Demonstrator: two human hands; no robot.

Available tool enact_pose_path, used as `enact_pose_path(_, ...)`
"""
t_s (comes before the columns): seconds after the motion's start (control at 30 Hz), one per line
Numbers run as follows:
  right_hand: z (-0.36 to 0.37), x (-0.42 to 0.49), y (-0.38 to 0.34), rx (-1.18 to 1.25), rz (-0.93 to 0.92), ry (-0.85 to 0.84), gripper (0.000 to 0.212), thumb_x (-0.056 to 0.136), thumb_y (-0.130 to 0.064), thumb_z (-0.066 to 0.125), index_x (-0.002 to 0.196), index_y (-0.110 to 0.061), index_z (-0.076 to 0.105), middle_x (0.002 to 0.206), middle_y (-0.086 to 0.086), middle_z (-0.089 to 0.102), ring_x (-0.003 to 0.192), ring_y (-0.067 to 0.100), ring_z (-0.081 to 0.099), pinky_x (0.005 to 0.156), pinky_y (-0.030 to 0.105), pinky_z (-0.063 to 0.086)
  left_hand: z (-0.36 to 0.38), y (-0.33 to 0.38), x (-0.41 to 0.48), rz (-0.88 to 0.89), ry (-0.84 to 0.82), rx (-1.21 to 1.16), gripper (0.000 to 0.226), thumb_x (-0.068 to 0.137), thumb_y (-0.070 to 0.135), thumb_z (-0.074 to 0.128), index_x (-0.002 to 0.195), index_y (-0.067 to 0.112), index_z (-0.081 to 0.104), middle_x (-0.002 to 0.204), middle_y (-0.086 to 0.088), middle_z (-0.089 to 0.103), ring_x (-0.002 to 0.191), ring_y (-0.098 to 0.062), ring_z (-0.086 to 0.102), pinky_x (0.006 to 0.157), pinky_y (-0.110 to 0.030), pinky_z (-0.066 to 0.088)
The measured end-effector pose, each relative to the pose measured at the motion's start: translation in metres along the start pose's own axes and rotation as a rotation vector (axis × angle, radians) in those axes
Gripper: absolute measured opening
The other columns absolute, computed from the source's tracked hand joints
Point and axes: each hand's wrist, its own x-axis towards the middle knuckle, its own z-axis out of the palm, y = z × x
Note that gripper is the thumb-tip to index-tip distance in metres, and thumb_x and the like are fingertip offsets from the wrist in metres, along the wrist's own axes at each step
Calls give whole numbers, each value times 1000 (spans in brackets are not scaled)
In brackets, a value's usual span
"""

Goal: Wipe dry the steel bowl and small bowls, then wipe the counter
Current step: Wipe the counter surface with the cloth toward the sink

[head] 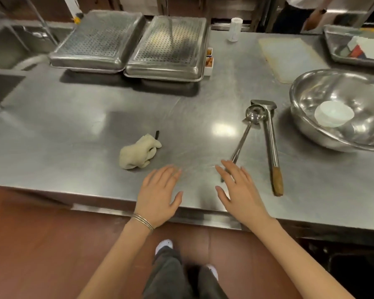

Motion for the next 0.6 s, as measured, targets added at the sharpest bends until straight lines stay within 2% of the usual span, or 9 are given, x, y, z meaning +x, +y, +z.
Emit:
enact_pose_path(0.2,34,31,-48,48,1,-29,51,91,-34,36,134,-9,45,142,13,44,133,29,38,111,47,27,2,-77,-24,-74,-28,18,55,85,40,40,131,12,50,133,-7,54,123,-23,48,102,-35,28)
enact_pose_path(0.33,58,76,-103,103,41,0,50,91,-33,35,133,-9,46,140,14,46,132,30,40,112,43,22,-4,-150,-25,-89,-81,30,56,82,40,40,129,11,52,130,-8,56,118,-25,52,99,-34,29)
enact_pose_path(0.47,83,134,-165,148,43,35,49,89,-31,34,128,-8,52,137,16,49,127,33,46,107,49,30,-6,-227,-22,-97,-108,35,58,82,41,40,130,11,50,130,-9,55,119,-26,51,100,-33,28)
enact_pose_path(0.53,95,164,-189,151,72,23,53,88,-35,30,131,-10,50,143,14,43,133,31,38,110,46,23,-6,-256,-18,-84,-111,10,57,82,40,41,129,9,51,130,-10,55,120,-25,48,98,-34,30)
enact_pose_path(0.6,108,193,-206,128,145,-59,52,92,-39,33,139,-18,41,151,9,31,142,27,21,114,45,11,-2,-279,-12,-61,-102,1,57,80,38,42,127,7,53,128,-11,56,118,-23,44,97,-35,32)
